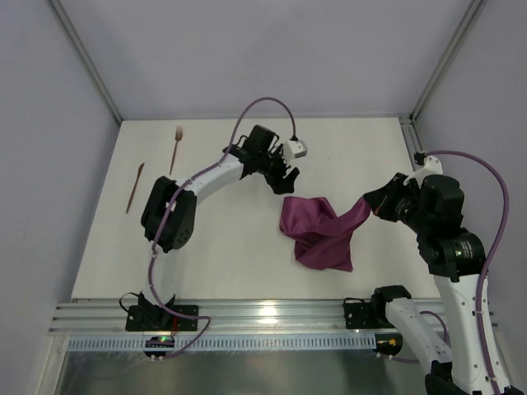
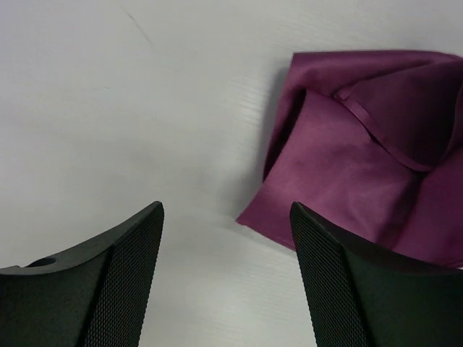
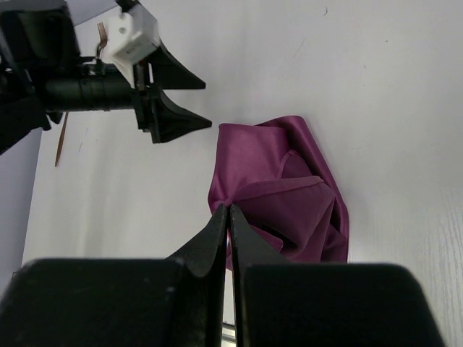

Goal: Fold the napkin into a case and place the utensils inside
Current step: Pick up the crumpled napkin from the center of the board.

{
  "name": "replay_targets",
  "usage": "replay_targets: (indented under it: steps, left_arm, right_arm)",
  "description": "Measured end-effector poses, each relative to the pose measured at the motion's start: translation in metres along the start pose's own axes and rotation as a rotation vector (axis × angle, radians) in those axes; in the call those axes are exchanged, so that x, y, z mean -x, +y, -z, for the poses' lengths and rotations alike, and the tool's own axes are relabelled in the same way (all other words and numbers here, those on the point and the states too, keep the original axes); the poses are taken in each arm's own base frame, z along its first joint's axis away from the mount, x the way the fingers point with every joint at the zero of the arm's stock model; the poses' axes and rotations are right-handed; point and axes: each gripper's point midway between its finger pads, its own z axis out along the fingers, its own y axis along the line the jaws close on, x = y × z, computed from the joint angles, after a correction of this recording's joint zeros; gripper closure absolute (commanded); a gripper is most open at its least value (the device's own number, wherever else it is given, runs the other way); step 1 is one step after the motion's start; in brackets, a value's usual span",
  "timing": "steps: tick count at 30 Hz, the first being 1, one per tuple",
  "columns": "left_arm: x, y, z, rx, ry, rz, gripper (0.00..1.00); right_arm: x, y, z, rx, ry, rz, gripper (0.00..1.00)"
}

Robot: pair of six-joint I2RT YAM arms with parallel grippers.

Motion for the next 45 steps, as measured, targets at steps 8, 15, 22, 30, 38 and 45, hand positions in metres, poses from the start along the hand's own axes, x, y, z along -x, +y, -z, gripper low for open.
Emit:
replay_targets:
  steps: [8,15,22,30,38,45]
  left_arm:
    - [-0.077,-0.046,-0.043,-0.178,0.206,0.195,0.27]
    - [-0.081,-0.050,-0.039,-0.202,0.215,0.252,0.47]
    - [-0.083,-0.055,-0.040,-0.218,0.215,0.300,0.66]
    - [-0.077,-0.045,-0.038,-0.184,0.185,0.368,0.78]
    - [-0.064,-0.028,-0.020,-0.131,0.143,0.389,0.58]
    - [-0.059,-0.020,-0.016,-0.109,0.123,0.385,0.68]
  right_arm:
    - [-0.003,-0.002,-0.001,0.000,0.001,0.000,0.96]
    - [-0.004,-0.002,-0.001,-0.001,0.002,-0.001,0.96]
    - [-0.004,-0.002,-0.001,0.000,0.001,-0.001,0.96]
    - [-0.006,-0.003,-0.001,-0.002,0.002,-0.001,0.96]
    - [-0.011,-0.007,-0.004,-0.009,0.018,-0.004,0.96]
    - [-0.012,-0.007,-0.004,-0.009,0.018,-0.004,0.96]
